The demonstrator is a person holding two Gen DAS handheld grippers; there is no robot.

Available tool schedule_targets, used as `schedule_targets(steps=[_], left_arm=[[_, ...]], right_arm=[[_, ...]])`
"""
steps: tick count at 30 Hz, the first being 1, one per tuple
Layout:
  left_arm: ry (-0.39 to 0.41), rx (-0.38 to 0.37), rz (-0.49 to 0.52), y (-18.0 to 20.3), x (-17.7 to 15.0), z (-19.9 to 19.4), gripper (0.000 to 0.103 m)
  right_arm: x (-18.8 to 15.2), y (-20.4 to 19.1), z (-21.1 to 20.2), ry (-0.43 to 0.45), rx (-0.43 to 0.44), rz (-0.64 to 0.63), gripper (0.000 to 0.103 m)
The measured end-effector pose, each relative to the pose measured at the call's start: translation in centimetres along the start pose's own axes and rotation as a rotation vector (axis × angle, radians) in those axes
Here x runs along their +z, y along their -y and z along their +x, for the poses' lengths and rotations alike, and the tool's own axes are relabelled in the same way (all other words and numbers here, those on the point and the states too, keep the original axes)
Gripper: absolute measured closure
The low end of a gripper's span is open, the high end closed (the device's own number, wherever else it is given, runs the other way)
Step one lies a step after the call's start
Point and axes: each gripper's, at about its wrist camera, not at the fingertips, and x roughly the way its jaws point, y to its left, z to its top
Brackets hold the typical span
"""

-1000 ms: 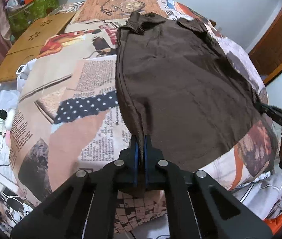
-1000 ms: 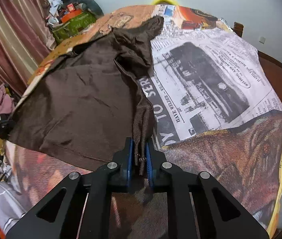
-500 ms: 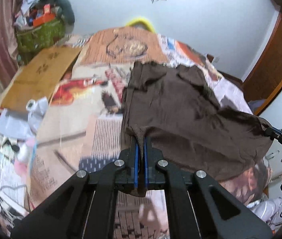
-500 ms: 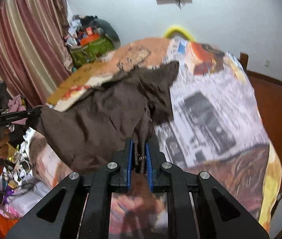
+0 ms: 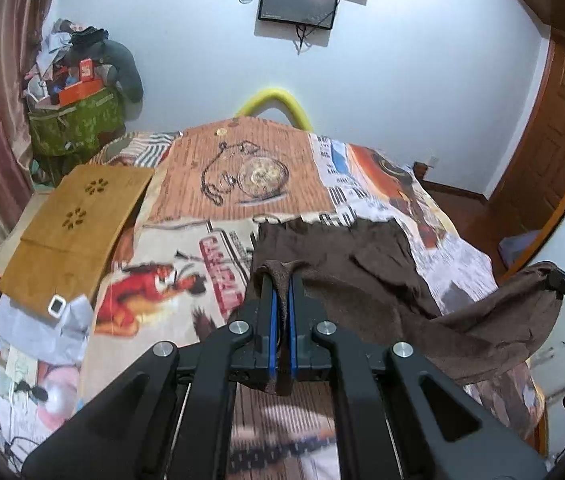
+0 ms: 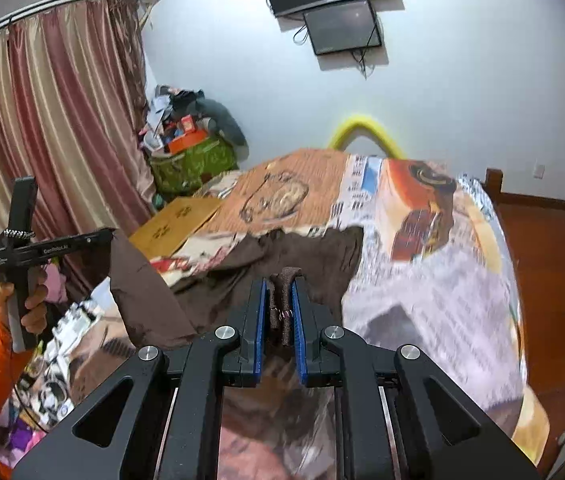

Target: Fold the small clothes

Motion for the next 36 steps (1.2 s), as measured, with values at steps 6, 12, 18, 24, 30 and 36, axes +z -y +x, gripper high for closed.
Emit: schedule_targets(steps=[6, 12, 18, 24, 30, 36], left_arm=[[-0.006, 0.027, -0.027, -0.7, 2.7, 4.5, 0.099], [-0.040, 0.070, -0.055, -2.5, 4.3, 9.9, 0.099], [-0.118, 0.091, -0.083, -4.4, 4.5, 16.3, 0.099], [-0.214, 0.106, -0.129, -6.0, 3.3, 22.4, 0.099], [-0.264, 0.158, -0.082, -6.1, 2.3, 25.4, 0.093], [-0.240, 0.231, -0.019, -5.8, 2.5, 23.5, 0.040]], right_arm=[[2.6, 1.7, 3.1, 0.026, -0.028, 0.025, 0.092], [4.5, 3.7, 7.3, 0.014, -0.060, 0.037, 0.092], [5.4, 6.2, 12.2, -0.012, -0.092, 0.059, 0.092], [4.3, 8.4, 17.1, -0.092, -0.114, 0.094, 0.092], [3.1, 10.3, 19.3, -0.140, -0.134, 0.141, 0.087], [3.6, 11.4, 17.4, -0.127, -0.143, 0.189, 0.064]])
